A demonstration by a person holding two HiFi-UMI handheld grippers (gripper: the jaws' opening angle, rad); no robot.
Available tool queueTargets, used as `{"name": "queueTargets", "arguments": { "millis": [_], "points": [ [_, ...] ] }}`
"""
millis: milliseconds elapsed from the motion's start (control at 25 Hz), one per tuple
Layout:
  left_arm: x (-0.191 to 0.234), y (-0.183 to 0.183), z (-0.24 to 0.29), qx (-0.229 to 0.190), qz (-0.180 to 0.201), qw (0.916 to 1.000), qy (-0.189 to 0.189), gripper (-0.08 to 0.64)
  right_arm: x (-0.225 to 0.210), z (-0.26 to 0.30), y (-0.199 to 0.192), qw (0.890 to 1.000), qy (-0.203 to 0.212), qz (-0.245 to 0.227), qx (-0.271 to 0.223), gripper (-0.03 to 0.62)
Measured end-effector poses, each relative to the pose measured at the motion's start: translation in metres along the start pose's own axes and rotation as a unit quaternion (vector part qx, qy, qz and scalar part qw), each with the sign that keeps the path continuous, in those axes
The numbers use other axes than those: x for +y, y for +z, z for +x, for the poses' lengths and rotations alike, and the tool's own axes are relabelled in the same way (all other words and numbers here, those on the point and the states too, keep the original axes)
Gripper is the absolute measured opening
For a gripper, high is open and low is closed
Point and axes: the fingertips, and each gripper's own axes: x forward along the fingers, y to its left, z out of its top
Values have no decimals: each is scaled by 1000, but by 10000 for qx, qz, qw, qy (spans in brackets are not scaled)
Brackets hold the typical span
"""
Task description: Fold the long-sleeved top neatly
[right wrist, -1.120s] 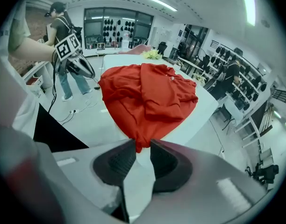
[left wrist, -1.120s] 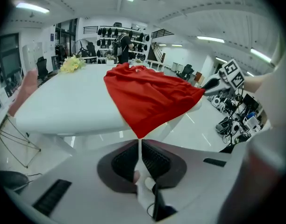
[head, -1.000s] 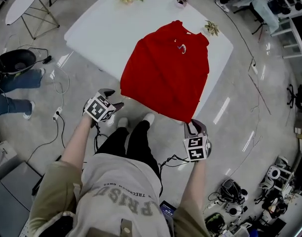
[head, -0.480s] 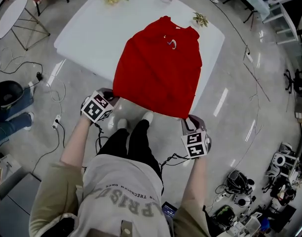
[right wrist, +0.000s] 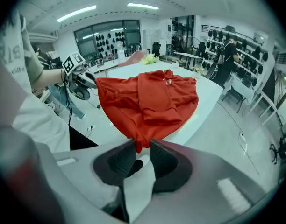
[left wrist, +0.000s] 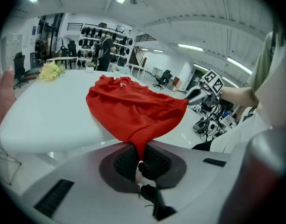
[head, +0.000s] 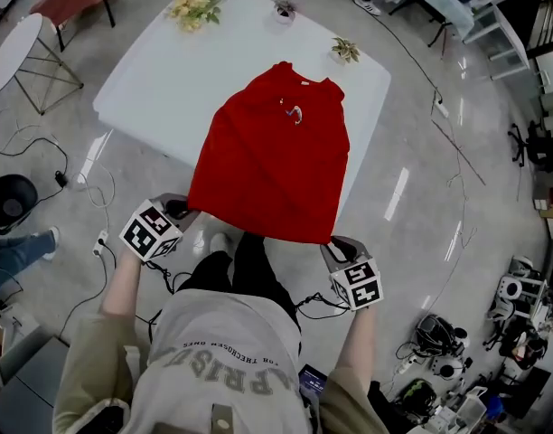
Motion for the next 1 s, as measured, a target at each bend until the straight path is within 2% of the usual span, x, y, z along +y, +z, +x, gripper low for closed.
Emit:
{"name": "queueTargets", "arguments": {
  "millis": [200, 360, 520, 680, 800, 920, 1000],
  "points": [
    [26, 67, -8, -470, -4, 9984, 305, 20, -40, -15, 43, 9988, 303, 290, -252, 95],
    [62, 118, 9, -550, -118, 9955, 756, 20, -88, -2, 80, 9961, 458, 651, -378, 95],
    [99, 150, 38, -255, -287, 9916, 1236, 21, -138, 29, 107, 9917, 628, 1090, -253, 95],
    [129, 160, 63, 253, -371, 9854, 1640, 21, -168, 64, 122, 9885, 885, 1222, 38, 97],
    [142, 167, 72, 274, -739, 9814, 1750, 22, -181, 78, 133, 9833, 1154, 1407, 66, 97],
    [155, 177, 77, 166, -1256, 9742, 1866, 23, -192, 86, 141, 9671, 1573, 2000, -59, 97],
    [164, 180, 84, 119, -1690, 9664, 1931, 25, -201, 94, 138, 9579, 1654, 2347, 52, 97]
  ]
}}
